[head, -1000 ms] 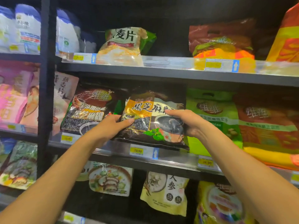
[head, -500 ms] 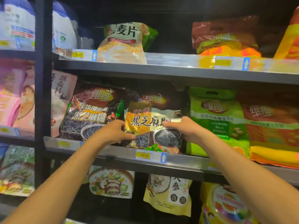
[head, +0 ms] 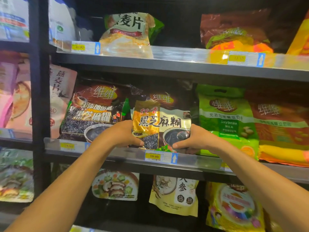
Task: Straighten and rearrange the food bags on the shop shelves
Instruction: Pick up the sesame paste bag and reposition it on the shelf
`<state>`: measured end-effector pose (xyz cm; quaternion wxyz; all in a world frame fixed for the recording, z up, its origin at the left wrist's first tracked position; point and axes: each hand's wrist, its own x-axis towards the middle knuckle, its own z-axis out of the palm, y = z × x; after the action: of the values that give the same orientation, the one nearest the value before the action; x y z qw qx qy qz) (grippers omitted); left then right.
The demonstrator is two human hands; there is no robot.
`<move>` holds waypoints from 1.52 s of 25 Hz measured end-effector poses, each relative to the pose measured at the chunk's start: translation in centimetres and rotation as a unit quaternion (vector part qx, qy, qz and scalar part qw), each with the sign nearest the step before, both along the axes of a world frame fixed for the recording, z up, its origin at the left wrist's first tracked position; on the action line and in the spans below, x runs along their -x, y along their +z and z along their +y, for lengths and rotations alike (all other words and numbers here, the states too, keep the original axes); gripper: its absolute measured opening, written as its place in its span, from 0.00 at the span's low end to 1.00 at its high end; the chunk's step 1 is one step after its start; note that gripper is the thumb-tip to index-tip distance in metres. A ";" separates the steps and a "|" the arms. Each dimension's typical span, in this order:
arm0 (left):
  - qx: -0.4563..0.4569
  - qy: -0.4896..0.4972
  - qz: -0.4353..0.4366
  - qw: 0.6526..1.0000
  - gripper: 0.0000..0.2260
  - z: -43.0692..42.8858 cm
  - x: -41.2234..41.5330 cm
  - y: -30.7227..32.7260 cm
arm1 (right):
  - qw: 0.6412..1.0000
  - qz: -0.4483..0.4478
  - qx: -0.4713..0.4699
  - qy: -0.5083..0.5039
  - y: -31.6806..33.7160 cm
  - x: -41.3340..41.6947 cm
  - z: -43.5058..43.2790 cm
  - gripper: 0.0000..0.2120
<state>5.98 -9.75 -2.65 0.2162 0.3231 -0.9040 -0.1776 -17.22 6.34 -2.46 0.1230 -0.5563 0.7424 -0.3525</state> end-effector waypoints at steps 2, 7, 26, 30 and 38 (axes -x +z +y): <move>0.006 0.007 0.015 1.000 0.18 -0.1 0.5 -0.1 | 1.000 0.010 0.020 -0.018 -0.4 0.4 -0.8 0.19; 0.037 0.052 0.015 0.998 0.23 -1.2 1.6 -0.3 | 0.997 0.012 0.019 -0.080 -1.0 1.8 -3.3 0.31; 0.030 0.034 0.044 0.998 0.22 0.6 -1.7 -0.4 | 0.985 0.072 0.078 -0.134 -2.0 -0.7 0.0 0.28; 0.055 0.050 0.033 0.997 0.28 1.4 -2.7 -0.5 | 0.972 0.149 0.054 -0.175 -1.8 -1.5 0.6 0.26; 0.160 -0.053 0.166 0.972 0.25 3.9 -6.5 -5.5 | 0.939 0.212 0.180 -0.201 -3.8 -5.5 3.9 0.25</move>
<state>12.47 -5.87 -8.13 0.4026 0.2017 -0.8880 -0.0936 -11.69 10.19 -6.26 -0.2135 -0.4699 0.7717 -0.3716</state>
